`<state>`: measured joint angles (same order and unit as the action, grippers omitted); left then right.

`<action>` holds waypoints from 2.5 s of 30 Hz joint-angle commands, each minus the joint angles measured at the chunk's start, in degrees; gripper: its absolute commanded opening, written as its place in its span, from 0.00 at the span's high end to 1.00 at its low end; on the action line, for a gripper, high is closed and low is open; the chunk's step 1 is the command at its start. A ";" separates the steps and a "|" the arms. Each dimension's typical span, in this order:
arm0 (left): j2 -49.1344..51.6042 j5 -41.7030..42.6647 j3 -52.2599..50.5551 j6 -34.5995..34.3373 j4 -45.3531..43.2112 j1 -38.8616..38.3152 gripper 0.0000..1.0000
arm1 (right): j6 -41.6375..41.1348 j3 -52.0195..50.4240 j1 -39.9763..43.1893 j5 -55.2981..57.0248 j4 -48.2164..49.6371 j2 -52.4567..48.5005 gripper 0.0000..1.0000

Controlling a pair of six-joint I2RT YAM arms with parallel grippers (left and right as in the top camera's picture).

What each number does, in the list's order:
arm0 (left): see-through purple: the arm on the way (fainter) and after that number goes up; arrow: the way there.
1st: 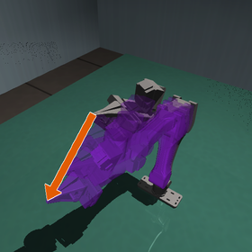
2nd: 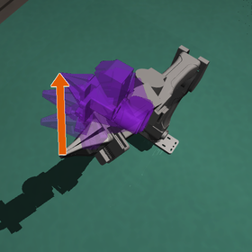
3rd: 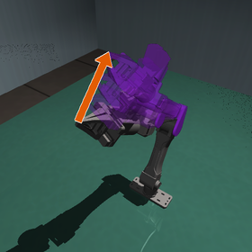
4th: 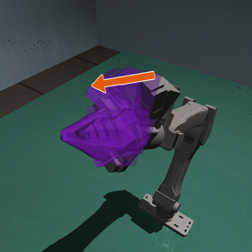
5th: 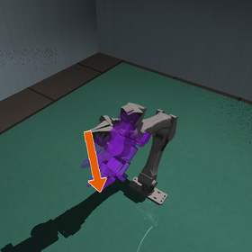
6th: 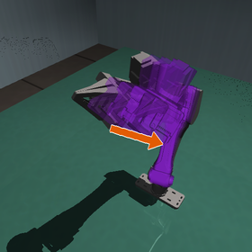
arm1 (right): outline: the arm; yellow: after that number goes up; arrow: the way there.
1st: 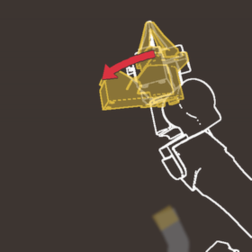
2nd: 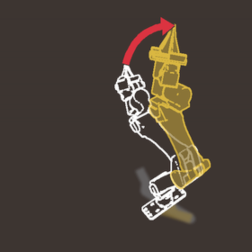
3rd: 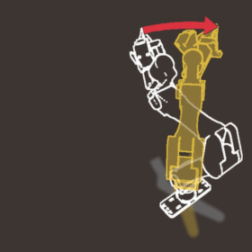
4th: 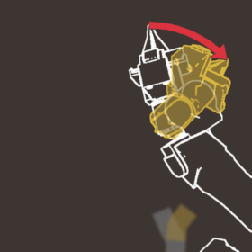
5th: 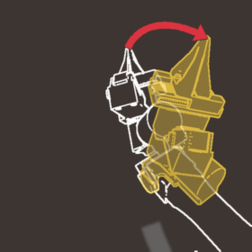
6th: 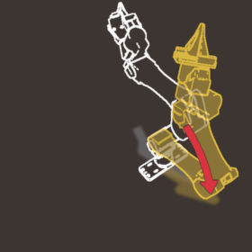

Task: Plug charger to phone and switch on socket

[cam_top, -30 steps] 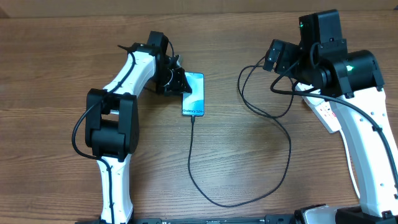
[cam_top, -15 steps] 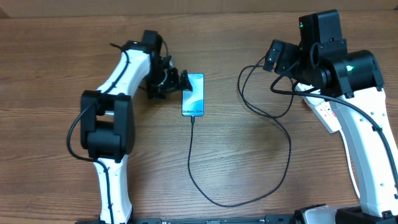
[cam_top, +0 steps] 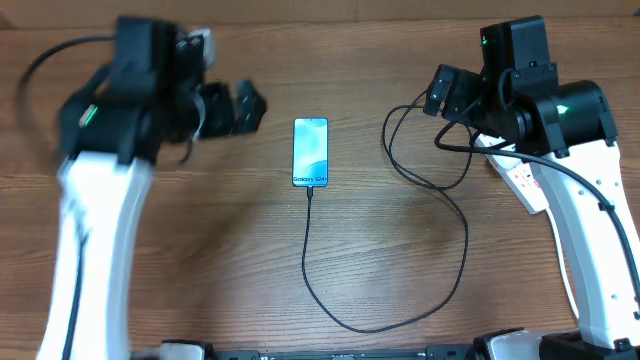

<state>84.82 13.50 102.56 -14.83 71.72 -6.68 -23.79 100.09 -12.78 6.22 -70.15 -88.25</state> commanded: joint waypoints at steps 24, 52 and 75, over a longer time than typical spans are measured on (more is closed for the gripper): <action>-66.01 -19.50 -38.29 -16.76 4.15 -0.09 0.00 | -0.20 1.11 0.26 0.22 1.88 1.44 0.00; -65.92 -19.52 -38.29 -22.91 9.53 -0.09 0.00 | -0.22 1.11 0.26 0.17 1.88 1.44 0.00; -65.92 -19.52 -38.29 -22.91 9.53 -0.09 0.00 | 9.09 -9.62 1.46 0.81 10.27 3.98 0.00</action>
<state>19.22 -5.04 64.49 -37.19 81.30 -6.72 -16.88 93.67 -12.60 6.37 -61.91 -87.85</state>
